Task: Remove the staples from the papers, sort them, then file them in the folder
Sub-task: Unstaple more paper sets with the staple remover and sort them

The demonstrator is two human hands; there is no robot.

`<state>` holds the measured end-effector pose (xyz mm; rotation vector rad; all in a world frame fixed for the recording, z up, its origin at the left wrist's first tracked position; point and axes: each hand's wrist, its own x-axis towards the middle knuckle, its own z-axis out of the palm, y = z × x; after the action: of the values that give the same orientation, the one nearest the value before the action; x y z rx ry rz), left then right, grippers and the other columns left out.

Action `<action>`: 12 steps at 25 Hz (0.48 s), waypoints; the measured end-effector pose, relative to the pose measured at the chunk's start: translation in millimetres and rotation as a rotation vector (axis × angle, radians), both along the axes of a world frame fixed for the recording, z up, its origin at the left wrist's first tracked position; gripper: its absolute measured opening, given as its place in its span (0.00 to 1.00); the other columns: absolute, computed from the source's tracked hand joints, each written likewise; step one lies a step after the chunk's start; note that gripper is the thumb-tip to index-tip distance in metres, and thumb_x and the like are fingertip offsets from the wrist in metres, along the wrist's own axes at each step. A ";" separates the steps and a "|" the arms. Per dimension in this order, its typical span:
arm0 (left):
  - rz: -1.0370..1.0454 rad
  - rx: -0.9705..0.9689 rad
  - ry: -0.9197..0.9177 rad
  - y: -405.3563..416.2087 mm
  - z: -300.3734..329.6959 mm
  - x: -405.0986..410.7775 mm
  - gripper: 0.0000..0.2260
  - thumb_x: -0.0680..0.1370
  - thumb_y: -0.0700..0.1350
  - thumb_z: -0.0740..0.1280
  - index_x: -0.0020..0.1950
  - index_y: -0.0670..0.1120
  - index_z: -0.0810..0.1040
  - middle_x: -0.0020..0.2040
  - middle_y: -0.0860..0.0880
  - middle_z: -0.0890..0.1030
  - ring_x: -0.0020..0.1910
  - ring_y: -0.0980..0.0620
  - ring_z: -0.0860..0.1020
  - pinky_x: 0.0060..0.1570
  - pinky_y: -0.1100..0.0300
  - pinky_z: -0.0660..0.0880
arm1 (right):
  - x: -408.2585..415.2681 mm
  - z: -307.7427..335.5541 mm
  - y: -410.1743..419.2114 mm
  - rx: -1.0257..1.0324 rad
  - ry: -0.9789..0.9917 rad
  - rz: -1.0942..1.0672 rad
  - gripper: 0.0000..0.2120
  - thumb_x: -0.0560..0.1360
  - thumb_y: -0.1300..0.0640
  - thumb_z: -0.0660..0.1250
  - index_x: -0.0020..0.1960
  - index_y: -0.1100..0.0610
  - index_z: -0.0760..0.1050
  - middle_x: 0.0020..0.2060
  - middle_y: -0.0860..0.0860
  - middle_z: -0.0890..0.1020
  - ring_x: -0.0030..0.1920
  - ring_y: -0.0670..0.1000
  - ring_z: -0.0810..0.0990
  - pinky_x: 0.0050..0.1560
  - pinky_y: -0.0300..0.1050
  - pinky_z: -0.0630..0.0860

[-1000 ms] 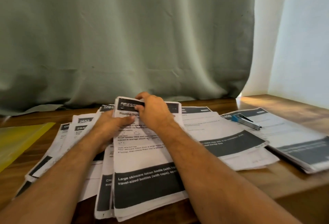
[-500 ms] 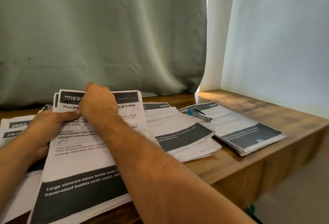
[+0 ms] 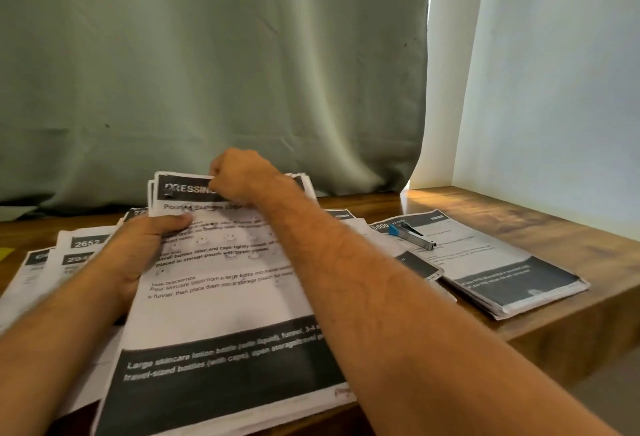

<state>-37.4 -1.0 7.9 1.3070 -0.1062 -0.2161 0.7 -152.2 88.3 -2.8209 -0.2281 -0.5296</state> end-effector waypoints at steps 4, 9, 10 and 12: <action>0.000 0.058 -0.162 -24.4 -3.4 -11.2 0.27 0.77 0.66 0.57 0.56 0.46 0.81 0.52 0.42 0.86 0.47 0.45 0.86 0.47 0.48 0.81 | -13.0 29.3 -40.2 -0.218 -0.102 -0.041 0.14 0.77 0.56 0.62 0.59 0.58 0.81 0.58 0.57 0.81 0.58 0.59 0.79 0.57 0.46 0.75; 0.149 0.432 -0.283 -45.9 -9.1 -3.7 0.10 0.80 0.50 0.67 0.53 0.46 0.83 0.45 0.47 0.87 0.46 0.49 0.86 0.48 0.55 0.82 | -39.8 56.8 -117.7 -0.210 -0.255 -0.137 0.11 0.76 0.58 0.63 0.54 0.55 0.82 0.52 0.55 0.83 0.54 0.57 0.80 0.54 0.46 0.75; 0.163 0.431 -0.303 -50.3 -3.9 0.8 0.07 0.80 0.47 0.67 0.53 0.46 0.83 0.45 0.46 0.87 0.46 0.49 0.86 0.47 0.56 0.82 | -42.8 52.3 -130.6 -0.144 -0.272 -0.150 0.10 0.77 0.59 0.63 0.53 0.56 0.82 0.51 0.55 0.84 0.52 0.56 0.80 0.53 0.47 0.76; 0.170 0.404 -0.298 -62.3 9.7 11.1 0.05 0.80 0.40 0.68 0.52 0.44 0.83 0.47 0.44 0.86 0.47 0.48 0.86 0.46 0.58 0.82 | -44.4 33.5 -149.8 0.004 -0.294 -0.158 0.10 0.78 0.60 0.62 0.52 0.58 0.82 0.48 0.55 0.83 0.47 0.54 0.80 0.51 0.47 0.77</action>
<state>-26.3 -63.3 17.6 1.7369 -0.2110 0.1120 -43.7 -302.0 121.8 -2.7621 -0.0583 -0.9794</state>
